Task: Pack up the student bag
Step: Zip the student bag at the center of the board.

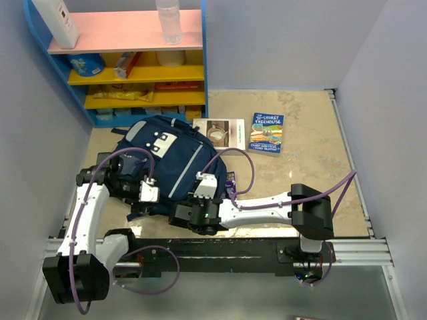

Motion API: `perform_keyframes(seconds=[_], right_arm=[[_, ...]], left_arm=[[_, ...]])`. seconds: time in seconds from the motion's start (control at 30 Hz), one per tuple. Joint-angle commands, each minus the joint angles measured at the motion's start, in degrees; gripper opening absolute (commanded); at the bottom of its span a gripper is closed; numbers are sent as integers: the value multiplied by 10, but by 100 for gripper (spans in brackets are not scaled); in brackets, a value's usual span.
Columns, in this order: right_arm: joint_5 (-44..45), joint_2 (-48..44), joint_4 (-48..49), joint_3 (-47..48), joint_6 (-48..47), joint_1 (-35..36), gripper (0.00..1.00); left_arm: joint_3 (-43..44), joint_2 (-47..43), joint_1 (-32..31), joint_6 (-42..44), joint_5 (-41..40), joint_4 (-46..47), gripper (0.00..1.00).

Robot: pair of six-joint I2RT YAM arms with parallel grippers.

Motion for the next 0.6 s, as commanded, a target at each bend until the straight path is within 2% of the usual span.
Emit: perform_keyframes(seconds=[0.0, 0.07, 0.1, 0.23, 0.33, 0.47, 0.57], right_arm=[[11, -36, 17, -22, 16, -12, 11], [7, -46, 34, -30, 11, -14, 11], [7, -48, 36, -33, 9, -14, 11], [-2, -49, 45, -36, 5, -15, 11], [-7, -52, 62, -39, -3, -15, 11], [-14, -57, 74, -44, -11, -19, 11], [-18, -62, 75, -43, -18, -20, 11]], left_arm=[[-32, -8, -17, 45, 57, 77, 93], [-50, -17, -19, 11, 68, 110, 86], [-54, -23, -19, -25, 74, 173, 84], [-58, -23, -24, -63, 89, 223, 75], [-79, -28, -45, -91, 50, 281, 66], [-108, -33, -93, -129, 4, 337, 62], [-108, -24, -116, -94, -18, 295, 68]])
